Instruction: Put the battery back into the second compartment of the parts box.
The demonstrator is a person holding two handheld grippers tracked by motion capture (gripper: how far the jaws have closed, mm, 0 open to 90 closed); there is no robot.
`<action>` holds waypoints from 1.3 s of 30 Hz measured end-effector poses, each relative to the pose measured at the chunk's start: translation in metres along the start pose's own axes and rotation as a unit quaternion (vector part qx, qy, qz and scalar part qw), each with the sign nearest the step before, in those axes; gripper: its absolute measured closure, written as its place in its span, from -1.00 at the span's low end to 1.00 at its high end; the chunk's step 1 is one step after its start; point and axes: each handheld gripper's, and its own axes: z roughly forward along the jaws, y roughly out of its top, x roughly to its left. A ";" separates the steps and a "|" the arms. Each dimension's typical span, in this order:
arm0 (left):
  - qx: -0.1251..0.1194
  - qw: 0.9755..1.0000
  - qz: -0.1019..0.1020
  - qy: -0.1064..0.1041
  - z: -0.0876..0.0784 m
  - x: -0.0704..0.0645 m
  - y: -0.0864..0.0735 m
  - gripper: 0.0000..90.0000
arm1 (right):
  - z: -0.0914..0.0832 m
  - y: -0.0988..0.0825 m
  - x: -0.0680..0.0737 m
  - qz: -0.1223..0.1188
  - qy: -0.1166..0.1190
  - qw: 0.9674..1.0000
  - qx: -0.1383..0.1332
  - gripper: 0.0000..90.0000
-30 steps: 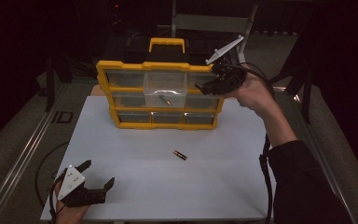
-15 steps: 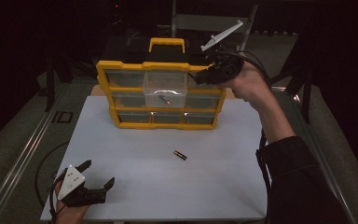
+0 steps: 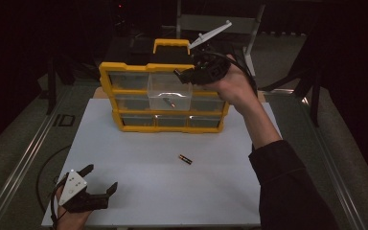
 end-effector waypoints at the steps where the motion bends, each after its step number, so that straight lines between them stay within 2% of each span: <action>1: 0.000 1.000 0.001 0.000 0.000 0.000 0.000 -1.00 | 0.002 0.001 0.001 -0.002 0.000 1.000 0.000 0.70; 3: 0.001 1.000 0.002 0.000 0.000 0.000 0.000 -1.00 | 0.005 0.001 0.002 -0.004 -0.002 1.000 -0.001 0.69; 4: 0.001 1.000 0.002 0.000 0.000 0.000 0.000 -1.00 | 0.007 0.001 0.003 -0.004 -0.005 1.000 -0.002 0.59; 5: 0.001 1.000 0.002 0.000 0.000 0.000 0.000 -1.00 | 0.009 0.001 0.003 -0.004 -0.006 1.000 -0.007 0.29; 7: 0.001 1.000 0.002 0.000 0.000 0.000 0.000 -1.00 | 0.011 0.001 0.005 -0.009 -0.007 1.000 -0.007 -0.17; 8: 0.000 1.000 0.002 0.000 0.000 0.000 0.000 -1.00 | 0.011 0.001 0.005 -0.009 -0.017 1.000 -0.005 -0.30; 9: 0.000 1.000 0.001 0.001 0.000 0.000 0.000 -1.00 | 0.011 0.000 0.005 -0.008 -0.028 1.000 -0.004 -0.38; 11: 0.001 1.000 0.002 0.000 0.000 0.000 0.000 -1.00 | 0.009 -0.002 0.003 -0.013 -0.033 0.999 -0.001 -0.44; 13: 0.000 1.000 0.002 0.000 0.000 0.000 0.000 -1.00 | 0.006 -0.005 0.001 -0.012 -0.041 0.999 0.006 -0.62; 16: 0.000 1.000 0.000 0.001 0.000 0.000 0.000 -1.00 | -0.001 -0.011 -0.003 -0.012 -0.048 0.999 0.009 -0.69; 21: 0.001 1.000 0.000 0.000 0.000 -0.001 0.000 -1.00 | -0.013 -0.024 -0.009 -0.012 -0.049 0.999 0.017 -0.69; 24: 0.000 1.000 0.001 0.000 0.001 -0.001 0.000 -1.00 | -0.015 -0.034 -0.012 -0.019 -0.049 0.998 0.038 -0.69; 28: 0.001 1.000 0.000 0.000 0.001 -0.001 0.000 -1.00 | -0.010 -0.048 -0.013 -0.026 -0.054 0.996 0.061 -0.68; 32: 0.001 1.000 0.000 0.000 0.001 -0.001 0.000 -1.00 | -0.004 -0.062 -0.011 -0.033 -0.057 0.995 0.072 -0.66; 39: 0.001 1.000 0.001 -0.001 0.001 -0.001 0.000 -1.00 | 0.016 -0.084 -0.006 -0.037 -0.049 0.994 0.096 -0.66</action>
